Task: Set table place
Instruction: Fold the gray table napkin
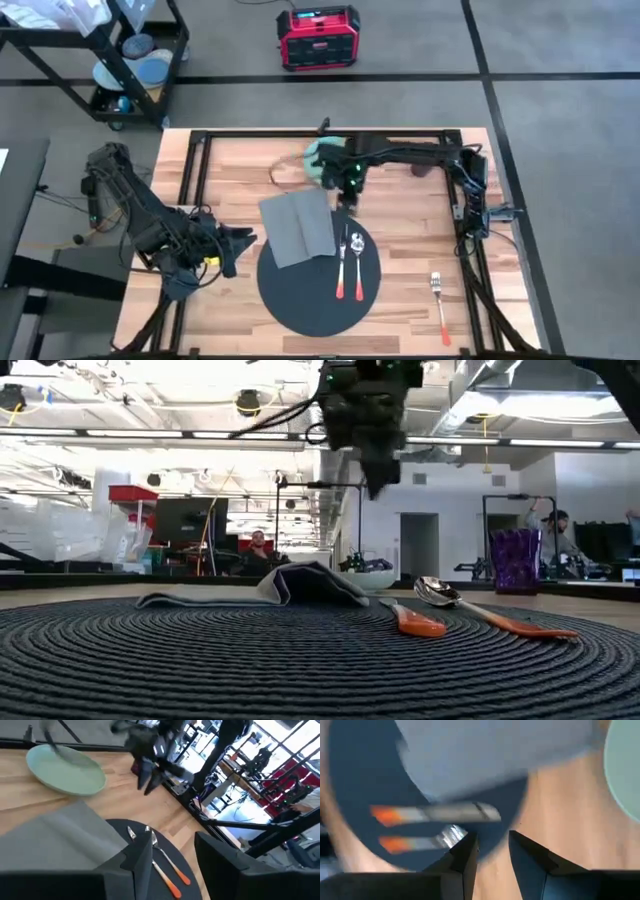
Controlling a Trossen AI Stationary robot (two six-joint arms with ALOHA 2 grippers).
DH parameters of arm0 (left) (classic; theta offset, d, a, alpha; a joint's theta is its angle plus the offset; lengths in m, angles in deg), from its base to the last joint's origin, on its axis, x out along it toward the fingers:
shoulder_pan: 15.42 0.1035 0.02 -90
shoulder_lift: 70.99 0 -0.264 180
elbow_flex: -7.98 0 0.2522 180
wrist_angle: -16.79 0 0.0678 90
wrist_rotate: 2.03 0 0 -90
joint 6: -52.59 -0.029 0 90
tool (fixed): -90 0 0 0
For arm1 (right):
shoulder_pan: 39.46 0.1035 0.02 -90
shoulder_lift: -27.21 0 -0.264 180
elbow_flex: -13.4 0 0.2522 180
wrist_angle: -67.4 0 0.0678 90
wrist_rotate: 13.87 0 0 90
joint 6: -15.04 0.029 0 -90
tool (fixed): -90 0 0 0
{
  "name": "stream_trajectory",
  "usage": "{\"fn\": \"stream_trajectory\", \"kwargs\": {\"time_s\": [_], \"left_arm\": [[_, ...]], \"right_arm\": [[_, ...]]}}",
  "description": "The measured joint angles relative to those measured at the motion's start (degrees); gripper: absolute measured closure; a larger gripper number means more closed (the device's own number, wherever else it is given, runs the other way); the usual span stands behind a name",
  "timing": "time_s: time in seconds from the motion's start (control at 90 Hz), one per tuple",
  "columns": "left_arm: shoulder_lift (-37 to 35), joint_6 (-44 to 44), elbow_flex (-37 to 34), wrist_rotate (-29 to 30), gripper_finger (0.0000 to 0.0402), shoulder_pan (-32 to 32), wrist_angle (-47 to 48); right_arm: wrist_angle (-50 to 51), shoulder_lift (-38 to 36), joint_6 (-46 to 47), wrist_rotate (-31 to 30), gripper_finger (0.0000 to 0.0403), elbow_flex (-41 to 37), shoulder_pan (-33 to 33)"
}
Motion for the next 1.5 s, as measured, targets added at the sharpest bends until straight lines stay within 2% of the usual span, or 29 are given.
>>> {"fn": "stream_trajectory", "kwargs": {"time_s": [0.211,0.667,0.967,1.167,1.5], "left_arm": [[0.00,-1.26,0.00,-0.04,0.0271,-1.87,0.04],[-0.13,1.81,0.00,0.04,0.0271,-2.82,2.56],[-0.83,0.30,0.00,-2.47,0.0271,-2.84,4.84],[-3.15,-1.70,0.04,-7.69,0.0271,-2.84,7.42],[-7.69,-6.57,0.04,-7.72,0.0271,-2.84,8.94]], "right_arm": [[-3.81,2.38,5.06,-1.77,0.0305,-0.29,-2.60],[-3.16,10.78,5.79,-1.40,0.0305,-0.27,-1.38],[-14.19,10.69,15.78,-1.41,0.0305,-0.22,-1.58],[-13.90,12.02,20.07,-1.54,0.0305,-1.39,-1.73],[-14.84,12.18,22.31,-1.81,0.0305,-3.95,0.08]]}}
